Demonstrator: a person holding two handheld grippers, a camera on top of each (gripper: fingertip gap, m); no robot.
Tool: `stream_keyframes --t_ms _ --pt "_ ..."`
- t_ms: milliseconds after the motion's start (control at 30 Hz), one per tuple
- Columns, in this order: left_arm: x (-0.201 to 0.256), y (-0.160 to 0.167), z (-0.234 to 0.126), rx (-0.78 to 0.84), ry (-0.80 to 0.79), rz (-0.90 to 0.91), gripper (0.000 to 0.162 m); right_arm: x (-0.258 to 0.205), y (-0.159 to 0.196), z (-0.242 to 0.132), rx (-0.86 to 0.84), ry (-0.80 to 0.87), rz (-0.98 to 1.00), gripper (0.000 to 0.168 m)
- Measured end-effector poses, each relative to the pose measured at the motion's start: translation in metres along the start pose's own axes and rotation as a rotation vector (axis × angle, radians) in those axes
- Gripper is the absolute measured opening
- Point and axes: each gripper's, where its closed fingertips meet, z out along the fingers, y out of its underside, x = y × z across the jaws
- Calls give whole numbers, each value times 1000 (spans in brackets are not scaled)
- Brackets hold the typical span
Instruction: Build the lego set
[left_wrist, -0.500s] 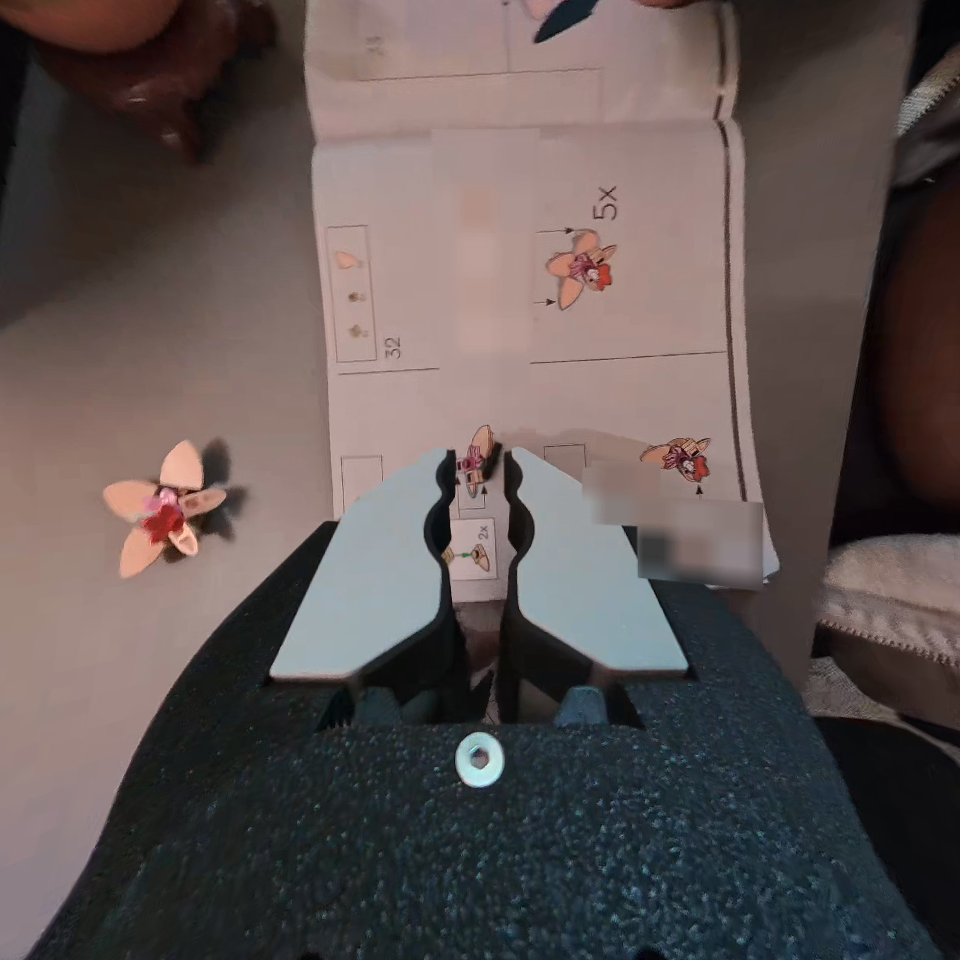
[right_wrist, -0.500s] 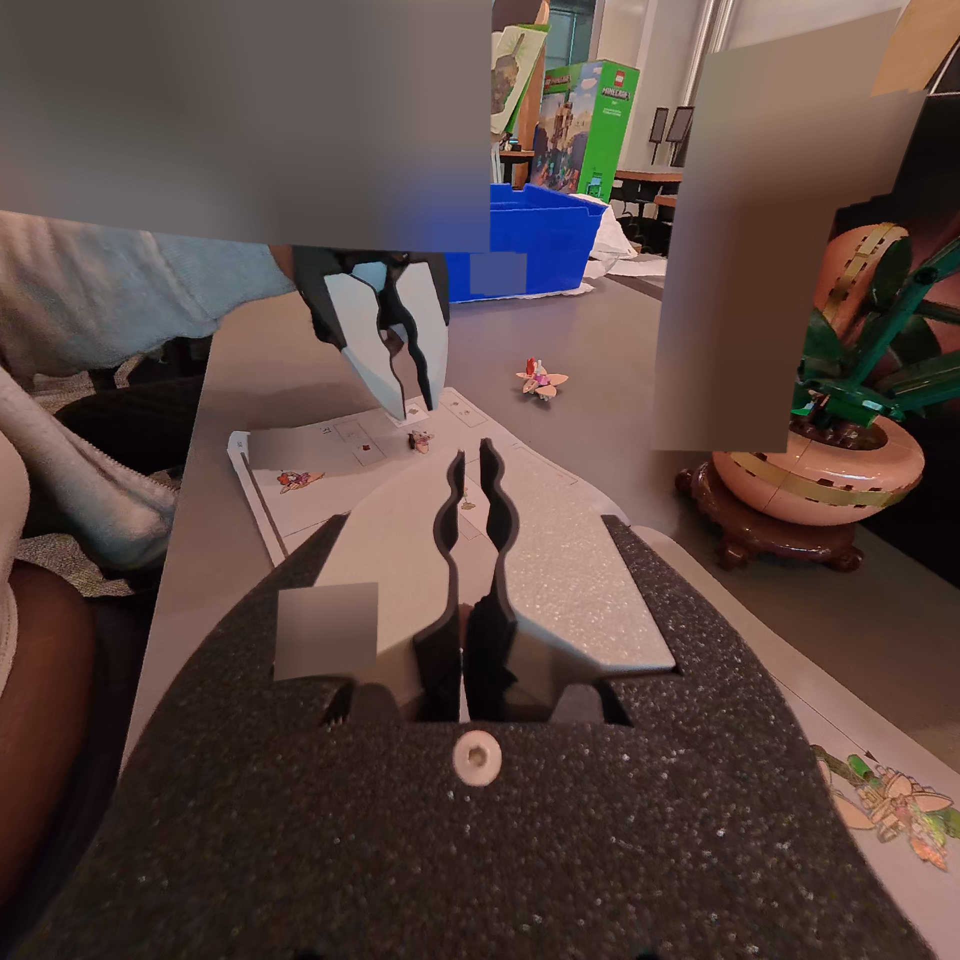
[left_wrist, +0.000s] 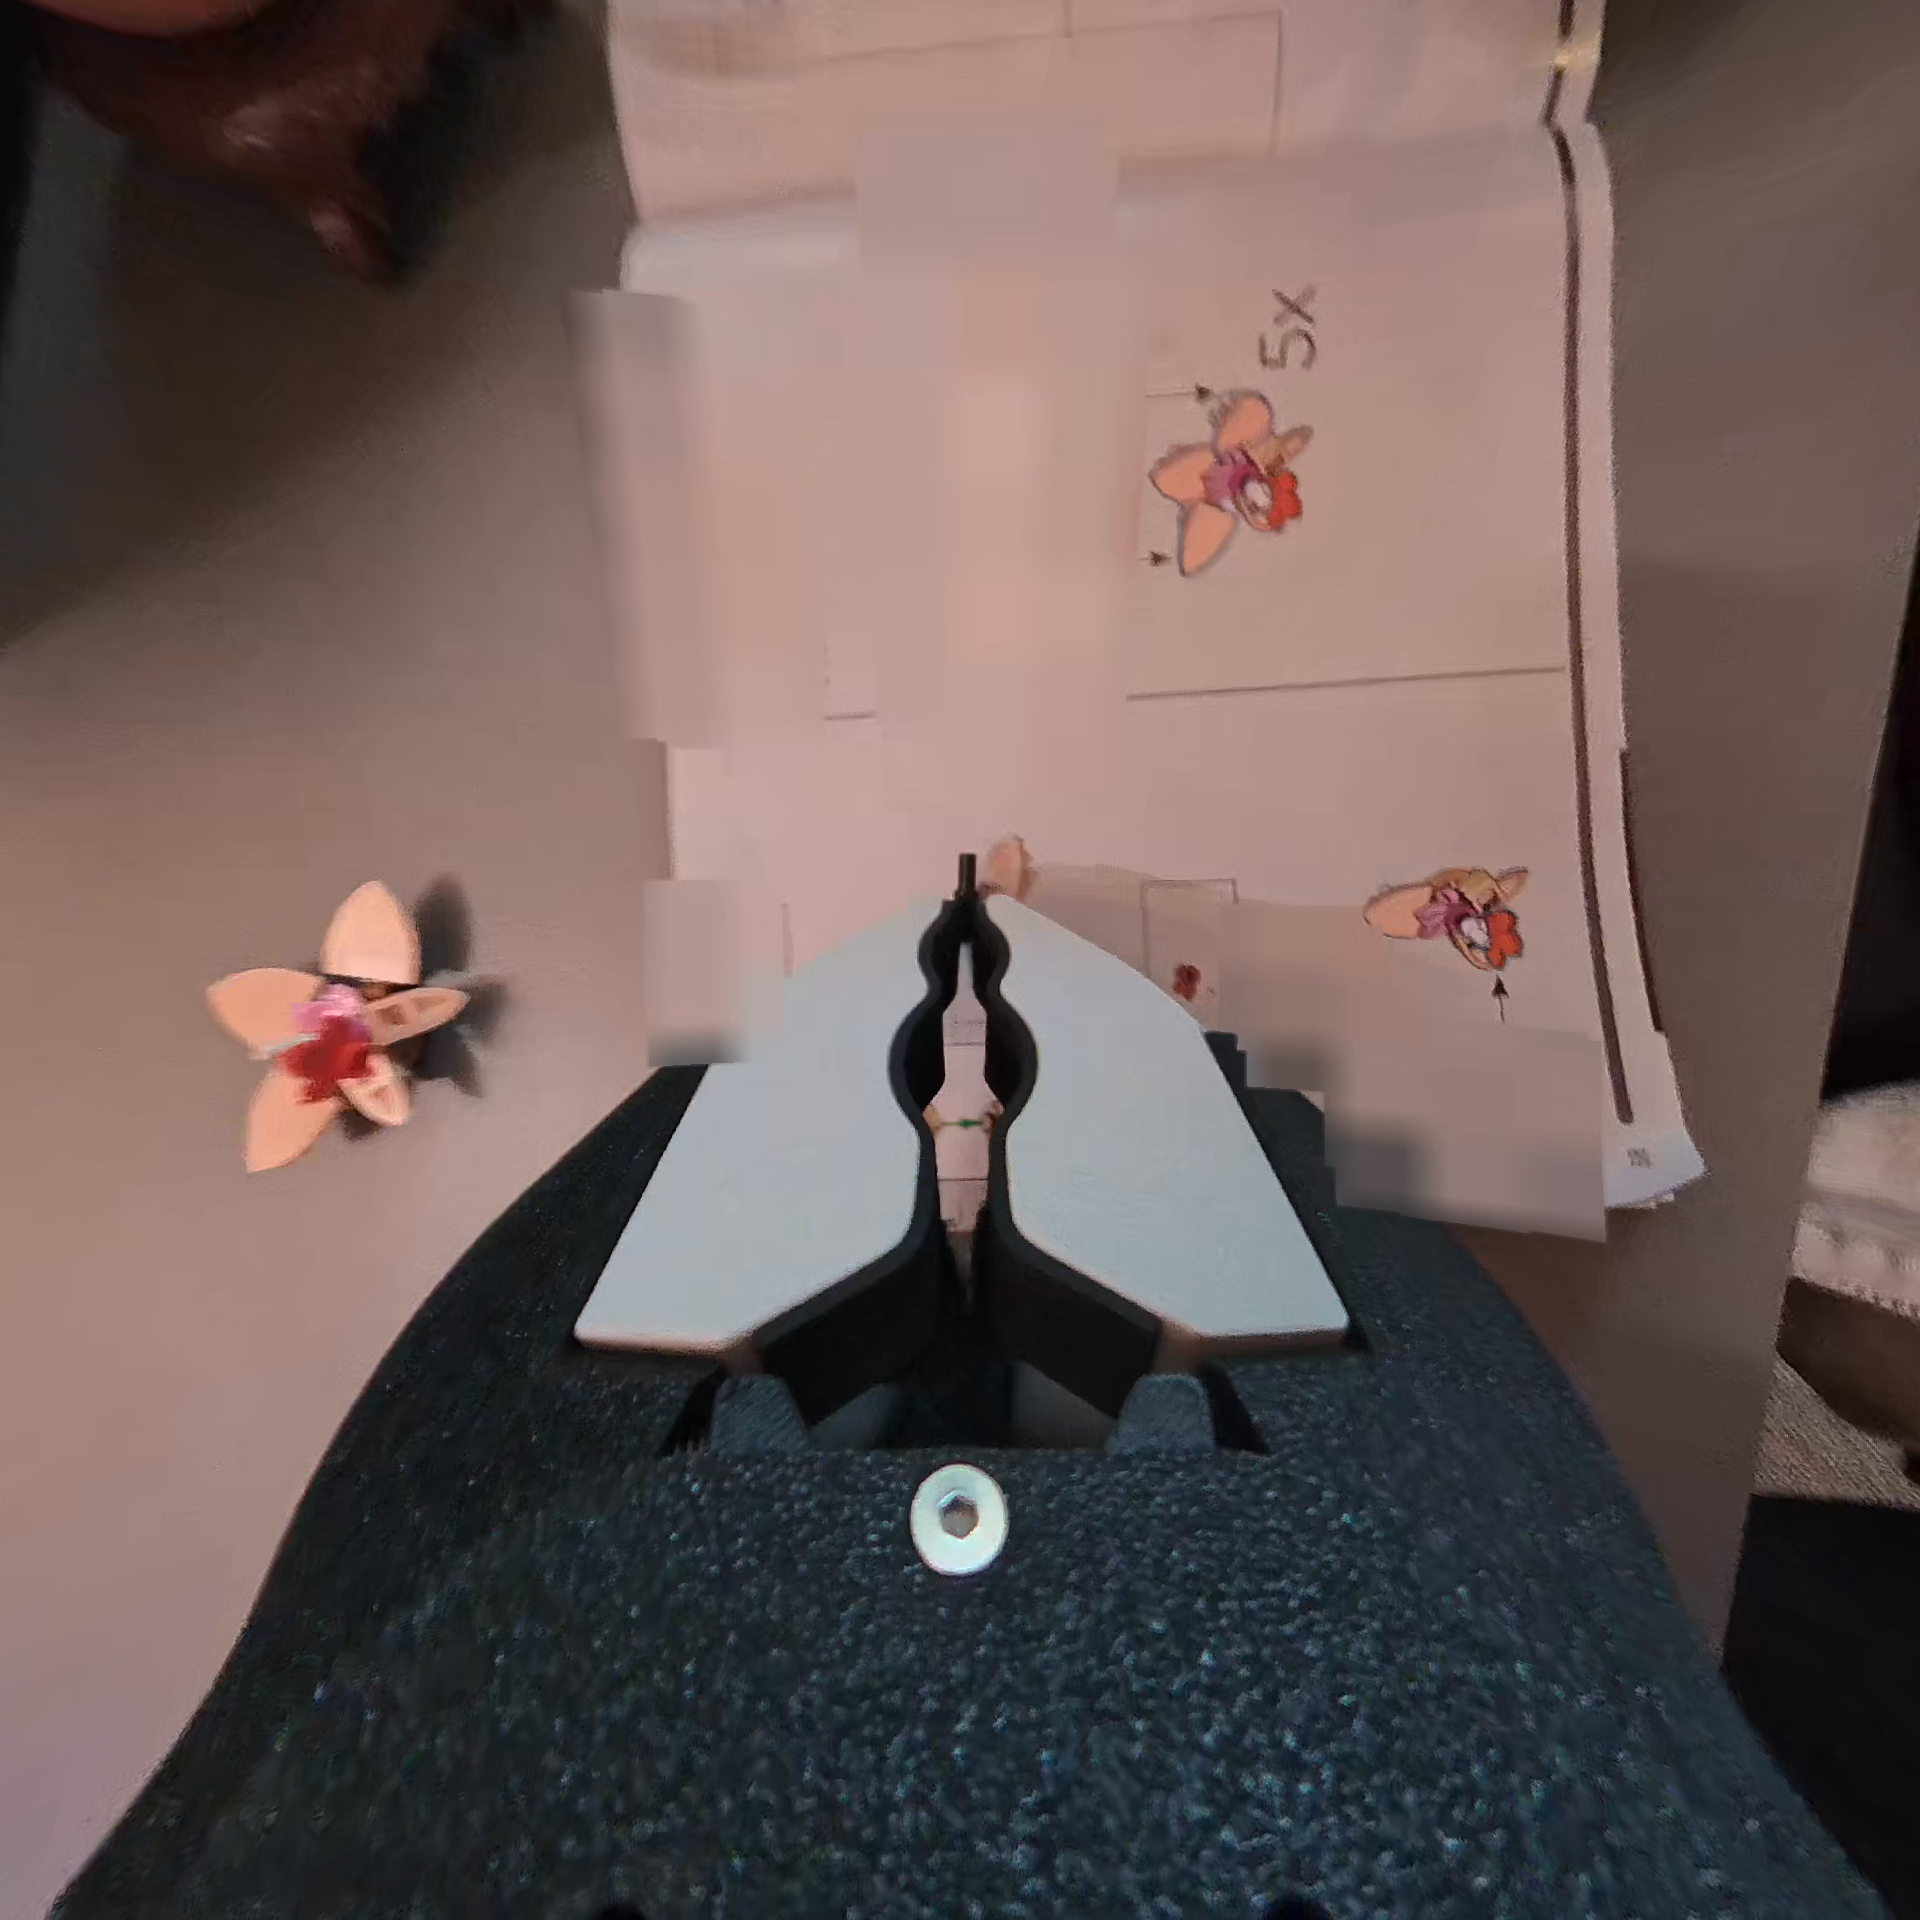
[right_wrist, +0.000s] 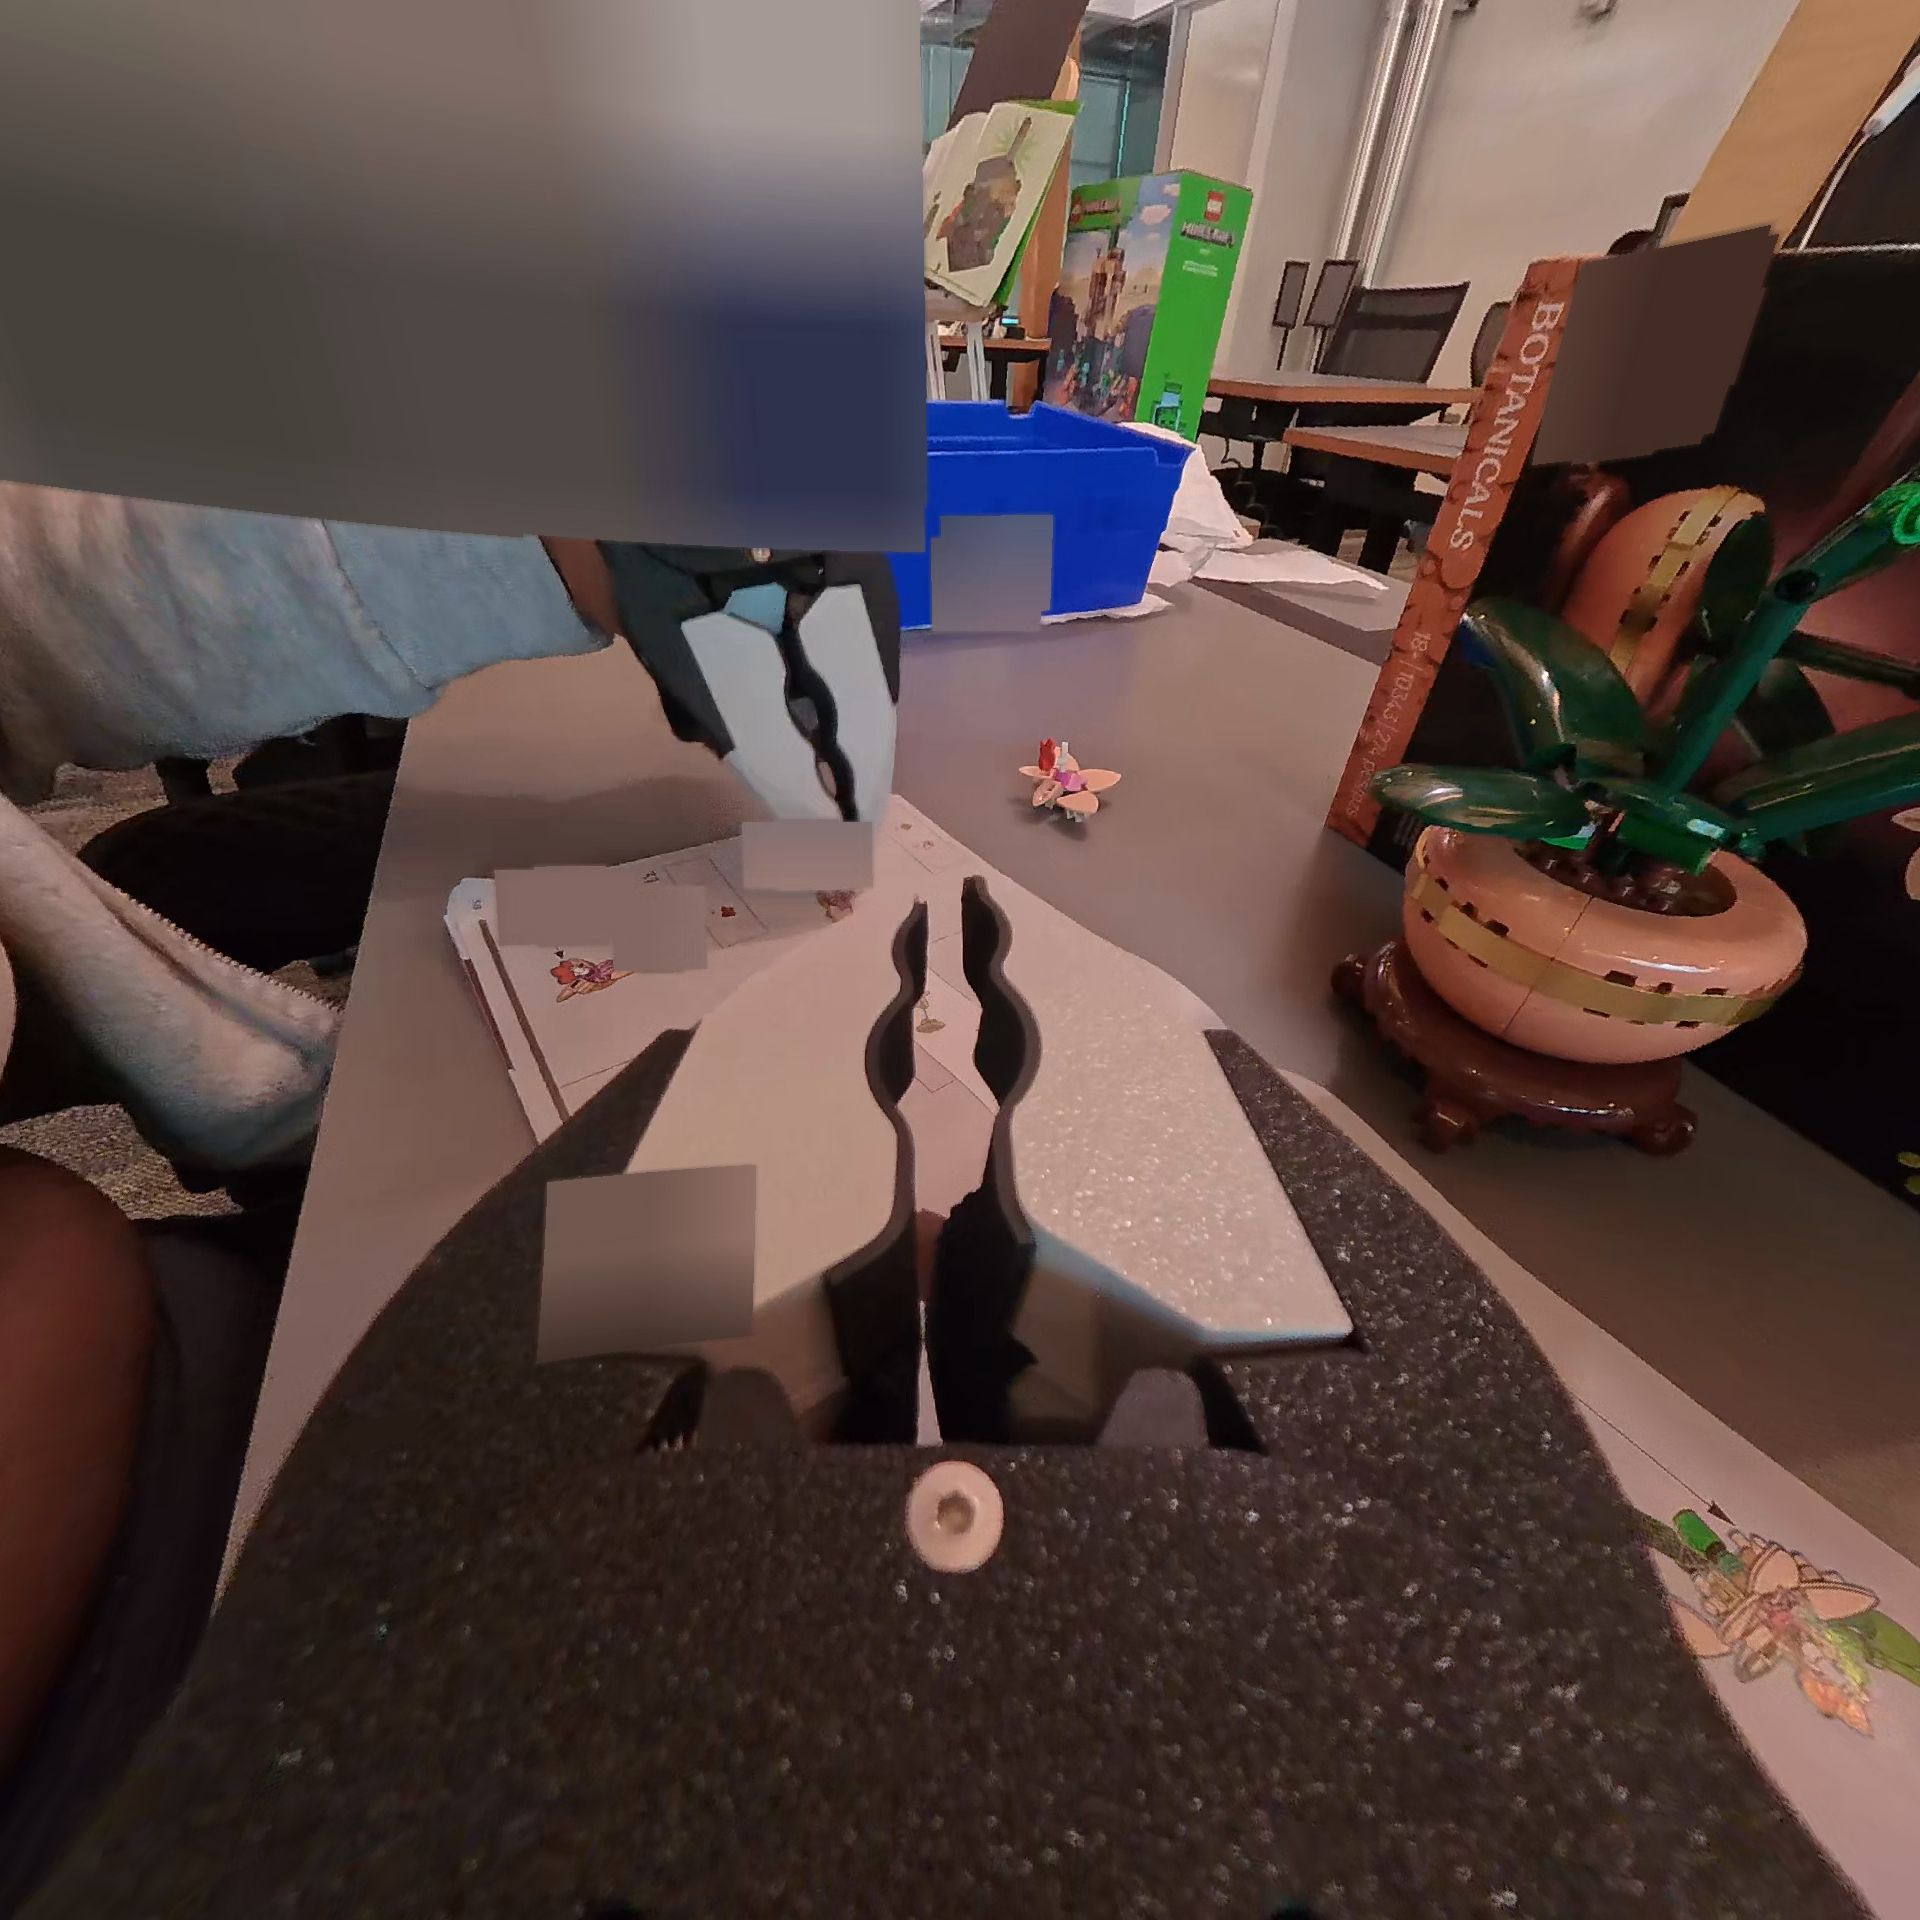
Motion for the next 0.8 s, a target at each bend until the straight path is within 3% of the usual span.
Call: stream_keyframes --t_ms 100,267,367,467,600,733,800 --pt "-19 -49 -23 145 -100 24 1 1 -4 -1 25 6 -4 6" --pt "-18 -190 -40 370 -69 206 1 -20 -40 -17 230 28 -299 4" --pt "6 -278 -13 396 67 347 2 -34 -51 -27 327 64 -458 4" --pt "23 -346 39 334 163 446 1 -35 -52 -32 339 91 -517 4" --pt "24 -399 111 162 171 541 1 -30 -61 -44 409 112 -466 4" --pt "-8 -438 150 32 0 597 1 -24 -68 -54 471 117 -392 3" --pt "-22 -441 170 -72 11 579 2 -22 -68 -55 479 113 -373 3"
